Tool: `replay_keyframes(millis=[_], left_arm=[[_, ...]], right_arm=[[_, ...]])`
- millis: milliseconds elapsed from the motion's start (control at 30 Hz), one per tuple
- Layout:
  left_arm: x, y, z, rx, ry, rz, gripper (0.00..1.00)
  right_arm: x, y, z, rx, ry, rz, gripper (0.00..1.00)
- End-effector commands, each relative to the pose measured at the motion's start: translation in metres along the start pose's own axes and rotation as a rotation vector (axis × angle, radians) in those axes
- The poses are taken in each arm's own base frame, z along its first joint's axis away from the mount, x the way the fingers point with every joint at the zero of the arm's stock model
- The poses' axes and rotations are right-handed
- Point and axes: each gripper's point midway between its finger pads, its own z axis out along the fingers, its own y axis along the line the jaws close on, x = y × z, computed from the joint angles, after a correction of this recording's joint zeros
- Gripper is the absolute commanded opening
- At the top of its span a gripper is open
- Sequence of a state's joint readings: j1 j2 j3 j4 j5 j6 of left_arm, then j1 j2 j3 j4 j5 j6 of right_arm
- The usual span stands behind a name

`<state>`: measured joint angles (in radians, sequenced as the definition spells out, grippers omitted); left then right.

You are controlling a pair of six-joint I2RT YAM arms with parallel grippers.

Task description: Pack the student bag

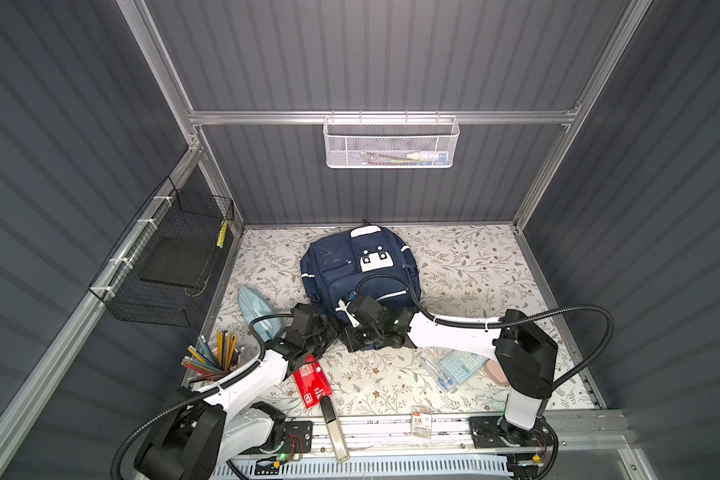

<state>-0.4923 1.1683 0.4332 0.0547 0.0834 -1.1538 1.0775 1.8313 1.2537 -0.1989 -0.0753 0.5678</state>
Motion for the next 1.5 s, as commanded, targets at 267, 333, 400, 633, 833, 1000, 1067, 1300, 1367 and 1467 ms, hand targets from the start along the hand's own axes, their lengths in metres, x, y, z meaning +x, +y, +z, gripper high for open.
replay_keyframes(millis=[267, 333, 400, 633, 833, 1000, 1067, 1300, 1367, 1467], left_arm=[[-0.025, -0.011, -0.013, -0.008, -0.077, 0.073, 0.00], [-0.029, -0.014, -0.018, -0.013, -0.089, 0.096, 0.00], [-0.034, -0.016, -0.024, -0.021, -0.104, 0.117, 0.00], [-0.047, -0.029, -0.038, -0.013, -0.132, 0.168, 0.00], [-0.044, -0.044, -0.031, 0.035, -0.094, 0.186, 0.00], [-0.057, -0.055, -0.019, 0.023, -0.115, 0.221, 0.11], [-0.065, -0.062, -0.014, 0.015, -0.129, 0.250, 0.31], [-0.086, -0.070, -0.024, -0.059, -0.196, 0.313, 0.74], [-0.084, -0.061, -0.035, -0.081, -0.208, 0.293, 0.76], [-0.060, -0.046, -0.041, -0.044, -0.149, 0.223, 0.81]], right_arm=[[0.037, -0.083, -0.042, 0.220, -0.002, 0.059, 0.00], [0.045, -0.112, -0.055, 0.286, 0.009, 0.077, 0.00], [0.050, -0.141, -0.068, 0.337, 0.008, 0.106, 0.00], [0.039, -0.232, -0.120, 0.455, -0.073, 0.255, 0.00], [0.044, -0.224, -0.123, 0.403, -0.065, 0.243, 0.00], [0.065, -0.177, -0.120, 0.402, -0.022, 0.157, 0.00], [0.068, -0.153, -0.117, 0.379, -0.020, 0.131, 0.00], [0.039, -0.074, -0.078, 0.202, -0.049, 0.061, 0.00], [0.023, -0.058, -0.068, 0.185, -0.058, 0.031, 0.00], [-0.006, -0.032, -0.050, 0.116, -0.095, 0.014, 0.00]])
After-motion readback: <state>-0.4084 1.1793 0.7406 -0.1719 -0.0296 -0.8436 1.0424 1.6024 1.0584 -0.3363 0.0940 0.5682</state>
